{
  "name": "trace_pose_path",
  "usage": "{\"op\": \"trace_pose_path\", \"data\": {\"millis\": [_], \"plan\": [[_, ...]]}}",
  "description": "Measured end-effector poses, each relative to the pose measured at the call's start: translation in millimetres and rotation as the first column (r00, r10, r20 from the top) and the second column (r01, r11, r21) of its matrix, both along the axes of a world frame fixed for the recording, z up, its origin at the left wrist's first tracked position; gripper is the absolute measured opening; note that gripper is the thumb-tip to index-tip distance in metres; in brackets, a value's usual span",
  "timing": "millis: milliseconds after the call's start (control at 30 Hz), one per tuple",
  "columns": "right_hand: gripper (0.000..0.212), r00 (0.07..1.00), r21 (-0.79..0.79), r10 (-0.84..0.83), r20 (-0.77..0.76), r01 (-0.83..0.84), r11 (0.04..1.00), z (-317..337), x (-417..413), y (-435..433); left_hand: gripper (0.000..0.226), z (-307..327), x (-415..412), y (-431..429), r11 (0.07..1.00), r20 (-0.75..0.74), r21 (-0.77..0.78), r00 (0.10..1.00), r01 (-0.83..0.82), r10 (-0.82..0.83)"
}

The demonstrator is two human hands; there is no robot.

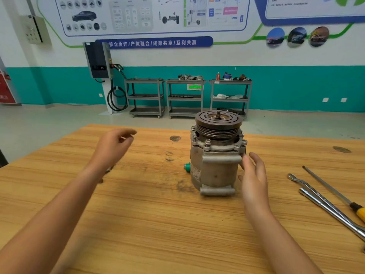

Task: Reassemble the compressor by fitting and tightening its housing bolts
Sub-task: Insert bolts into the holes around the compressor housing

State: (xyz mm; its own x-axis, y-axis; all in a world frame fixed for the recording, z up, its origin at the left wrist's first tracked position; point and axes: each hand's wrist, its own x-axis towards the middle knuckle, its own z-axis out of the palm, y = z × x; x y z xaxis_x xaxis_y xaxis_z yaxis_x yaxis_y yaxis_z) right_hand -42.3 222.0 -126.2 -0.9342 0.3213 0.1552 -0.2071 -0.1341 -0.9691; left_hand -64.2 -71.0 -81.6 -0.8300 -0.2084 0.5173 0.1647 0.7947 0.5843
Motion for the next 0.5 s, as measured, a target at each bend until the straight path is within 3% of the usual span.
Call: {"op": "trace_pose_path", "data": {"millis": [100,267,400,467,500], "plan": [[0.037,1.0,0.007,-0.004,-0.001,0.004,1.0,-2.3,-2.2,0.1,0.025,-17.1,-23.6,-65.7,0.963,0.336,-0.204,0.911,-0.176,0.238],[0.029,1.0,0.014,-0.007,-0.008,0.007,1.0,-5.6,-6.1,4.9,0.031,-49.0,-53.9,-84.2,0.949,0.511,-0.299,0.822,-0.103,0.25],[0.029,1.0,0.013,0.008,-0.018,-0.008,1.0,-5.0,-6.1,5.9,0.024,-61.9,-61.0,-79.4,0.921,0.521,-0.377,0.798,-0.103,0.302],[0.027,0.996,0.045,-0.07,-0.056,0.072,0.996,-2.5,-2.8,6.0,0.02,-57.9,-55.9,-69.4,0.936,0.428,-0.325,0.861,-0.134,0.272],[0.022,0.983,0.091,-0.141,-0.12,0.152,0.984,0.4,1.8,6.5,0.019,-51.3,-49.6,-58.9,0.963,0.335,-0.227,0.917,-0.146,0.218]]}}
